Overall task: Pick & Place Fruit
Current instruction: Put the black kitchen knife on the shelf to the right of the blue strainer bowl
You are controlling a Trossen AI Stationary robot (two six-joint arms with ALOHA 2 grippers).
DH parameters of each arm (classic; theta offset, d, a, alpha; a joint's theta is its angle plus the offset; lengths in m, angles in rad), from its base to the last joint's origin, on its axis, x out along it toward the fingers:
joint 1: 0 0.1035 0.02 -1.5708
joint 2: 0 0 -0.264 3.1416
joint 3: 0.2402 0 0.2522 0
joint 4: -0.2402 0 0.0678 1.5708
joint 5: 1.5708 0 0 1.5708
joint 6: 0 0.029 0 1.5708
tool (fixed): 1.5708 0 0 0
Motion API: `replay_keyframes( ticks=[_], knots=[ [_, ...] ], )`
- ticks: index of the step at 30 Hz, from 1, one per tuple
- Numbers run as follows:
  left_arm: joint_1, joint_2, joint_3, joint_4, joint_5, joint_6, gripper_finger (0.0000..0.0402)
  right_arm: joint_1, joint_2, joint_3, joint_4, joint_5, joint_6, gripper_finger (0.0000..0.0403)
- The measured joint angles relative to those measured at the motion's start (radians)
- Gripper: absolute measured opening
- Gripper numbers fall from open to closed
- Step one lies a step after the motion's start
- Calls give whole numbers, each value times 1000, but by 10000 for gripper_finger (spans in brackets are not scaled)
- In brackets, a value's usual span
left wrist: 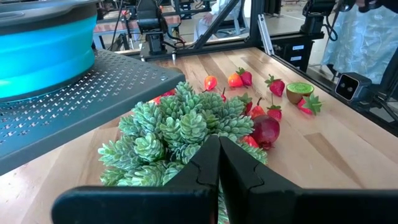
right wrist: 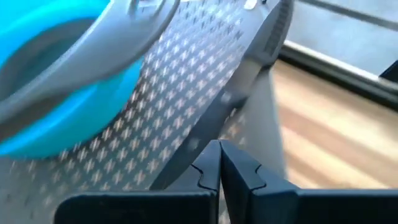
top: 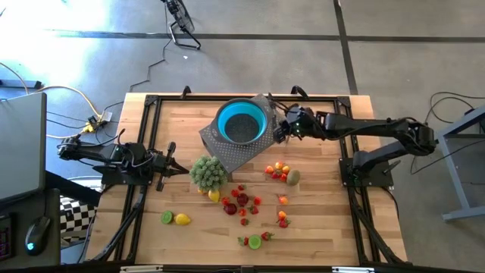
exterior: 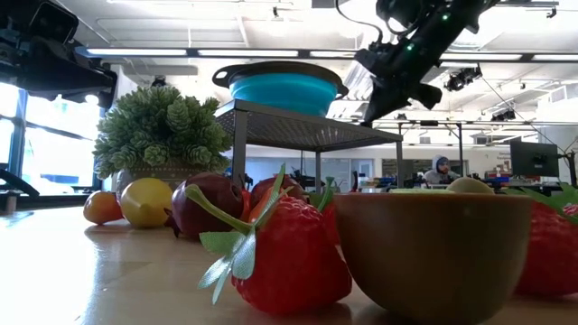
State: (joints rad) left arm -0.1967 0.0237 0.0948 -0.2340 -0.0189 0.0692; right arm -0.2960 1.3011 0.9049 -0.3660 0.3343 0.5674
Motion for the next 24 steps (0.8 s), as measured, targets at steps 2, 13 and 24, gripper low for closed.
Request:
replay_keyframes(
  ticks=[2,13,24],
  knots=[
    [0,0,0,0,0,0,1,-19,21,0,40,-6,-19,2],
    [0,0,0,0,0,-16,1,-168,63,0,180,-141,-118,2],
    [0,0,0,0,0,-26,1,-369,98,0,216,-310,-172,2]
  ],
)
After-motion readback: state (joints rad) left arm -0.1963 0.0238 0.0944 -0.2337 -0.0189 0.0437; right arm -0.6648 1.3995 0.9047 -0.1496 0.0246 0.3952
